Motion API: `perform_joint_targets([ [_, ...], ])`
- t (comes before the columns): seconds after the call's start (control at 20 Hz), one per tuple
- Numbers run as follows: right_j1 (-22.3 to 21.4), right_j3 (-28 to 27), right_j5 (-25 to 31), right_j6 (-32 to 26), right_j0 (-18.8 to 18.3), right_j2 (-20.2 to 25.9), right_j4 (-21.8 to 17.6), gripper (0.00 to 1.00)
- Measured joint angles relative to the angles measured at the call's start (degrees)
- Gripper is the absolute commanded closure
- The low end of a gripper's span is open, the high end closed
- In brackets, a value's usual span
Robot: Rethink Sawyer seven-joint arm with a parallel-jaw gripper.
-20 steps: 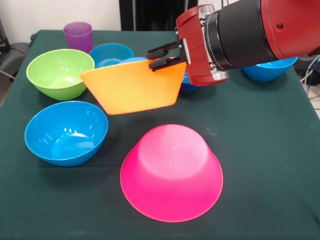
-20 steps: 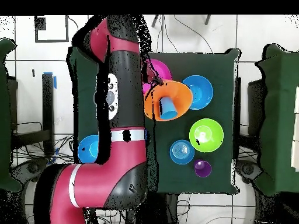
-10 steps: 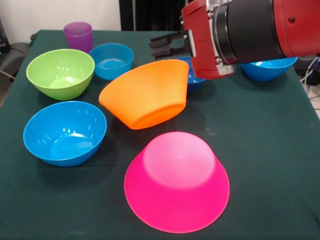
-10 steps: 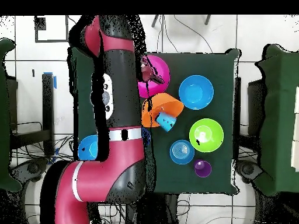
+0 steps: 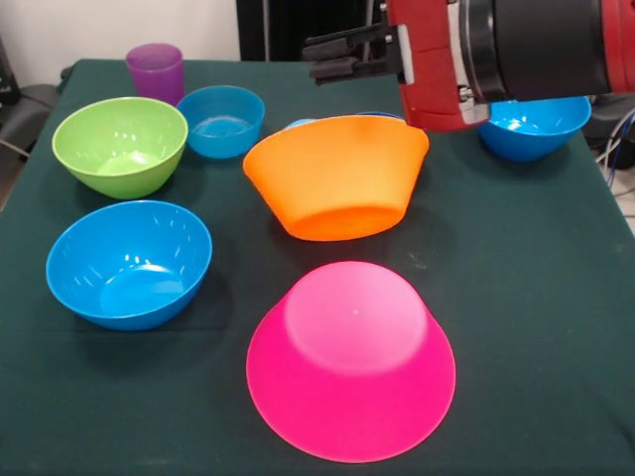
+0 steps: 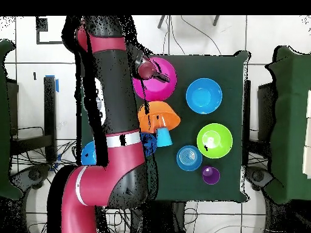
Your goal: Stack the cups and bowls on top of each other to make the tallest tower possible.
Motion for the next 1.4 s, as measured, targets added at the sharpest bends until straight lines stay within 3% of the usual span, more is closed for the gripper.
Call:
perform_joint_targets([
  [0.25, 1.4, -2.7, 1.2, -1.9, -0.4, -3.7, 3.1, 1.0],
  [0.4, 1.8, -3.5, 1.4, -2.1, -0.7, -4.7, 7.0, 1.0],
  [0.55, 1.7, -3.4, -0.3, -2.1, -0.7, -2.8, 12.0, 1.0],
  [0.7, 2.2, -4.6, -8.3, -1.5, -1.2, 2.6, 17.9, 1.0],
  [0.8, 4.7, -9.6, -13.8, -1.1, -2.1, 6.1, 20.5, 1.0],
  [0.9, 6.7, -13.2, -15.7, -1.1, -2.6, 7.8, 21.4, 1.0],
  [1.05, 13.2, -24.5, -17.7, -1.1, -4.0, 12.4, 23.6, 1.0],
  [1.1, 18.6, -32.8, -17.7, -1.1, -4.8, 16.0, 25.0, 0.0],
  [1.25, 20.2, -35.2, -17.6, -1.1, -5.0, 16.9, 25.4, 0.0],
  [1.4, 24.0, -41.2, -17.6, -1.1, -5.7, 19.3, 27.1, 0.0],
])
